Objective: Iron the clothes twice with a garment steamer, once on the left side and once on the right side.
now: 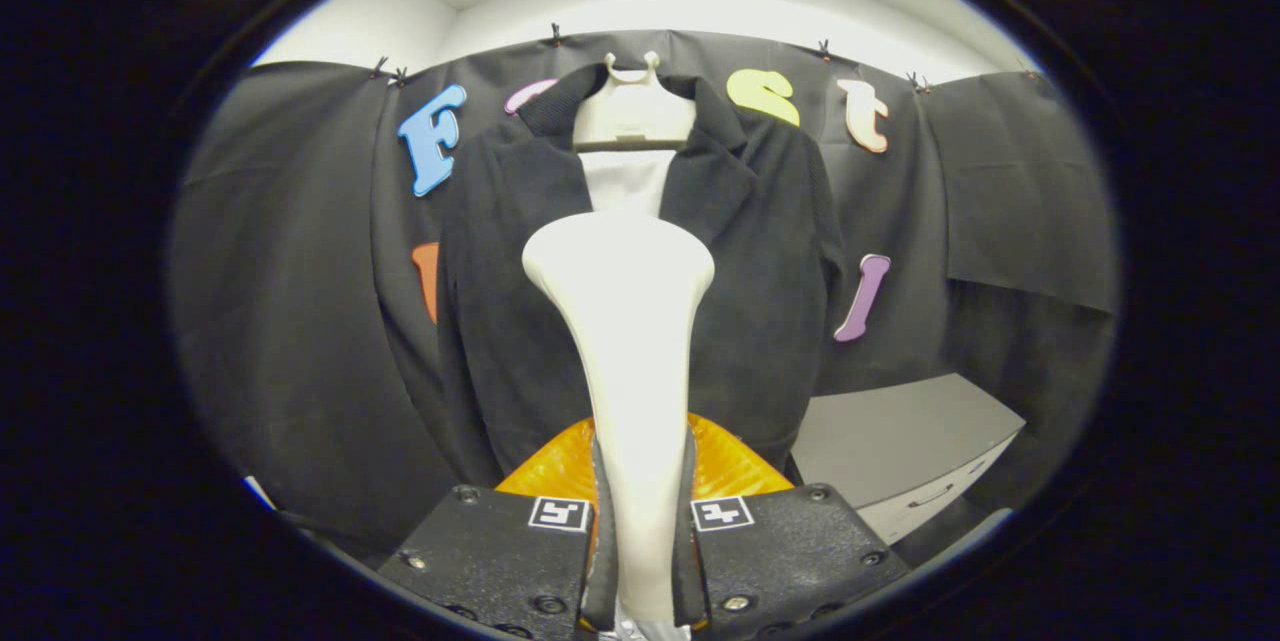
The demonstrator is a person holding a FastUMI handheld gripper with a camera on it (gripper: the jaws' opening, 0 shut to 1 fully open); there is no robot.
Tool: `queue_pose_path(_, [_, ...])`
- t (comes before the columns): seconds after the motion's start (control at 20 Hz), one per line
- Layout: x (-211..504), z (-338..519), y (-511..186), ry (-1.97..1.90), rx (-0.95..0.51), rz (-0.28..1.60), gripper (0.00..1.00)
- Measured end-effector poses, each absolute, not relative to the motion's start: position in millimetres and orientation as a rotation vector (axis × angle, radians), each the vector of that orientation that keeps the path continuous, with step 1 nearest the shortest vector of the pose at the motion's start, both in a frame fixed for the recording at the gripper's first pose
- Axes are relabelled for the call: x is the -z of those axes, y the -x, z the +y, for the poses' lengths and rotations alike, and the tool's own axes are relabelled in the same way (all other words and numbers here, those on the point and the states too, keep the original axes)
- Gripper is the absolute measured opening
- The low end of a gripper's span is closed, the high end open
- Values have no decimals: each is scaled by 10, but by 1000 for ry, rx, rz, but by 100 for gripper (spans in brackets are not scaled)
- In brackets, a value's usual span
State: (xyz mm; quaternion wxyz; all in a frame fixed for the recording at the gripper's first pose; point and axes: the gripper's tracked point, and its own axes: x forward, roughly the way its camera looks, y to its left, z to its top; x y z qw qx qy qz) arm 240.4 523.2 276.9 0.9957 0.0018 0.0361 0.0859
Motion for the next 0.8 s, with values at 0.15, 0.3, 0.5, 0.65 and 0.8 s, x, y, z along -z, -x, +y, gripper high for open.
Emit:
queue_pose_path(0.15, [-3012, 5494, -2446, 2, -179, 45, 24])
queue_pose_path(0.3, [-3181, 5734, -2469, 11, -190, 30, 24])
queue_pose_path(0.5, [-3372, 6012, -2585, 29, -176, 18, 24])
queue_pose_path(0.65, [-3416, 6177, -2692, 58, -158, 15, 24])
queue_pose_path(0.8, [-3366, 6312, -2845, 89, -149, 23, 25])
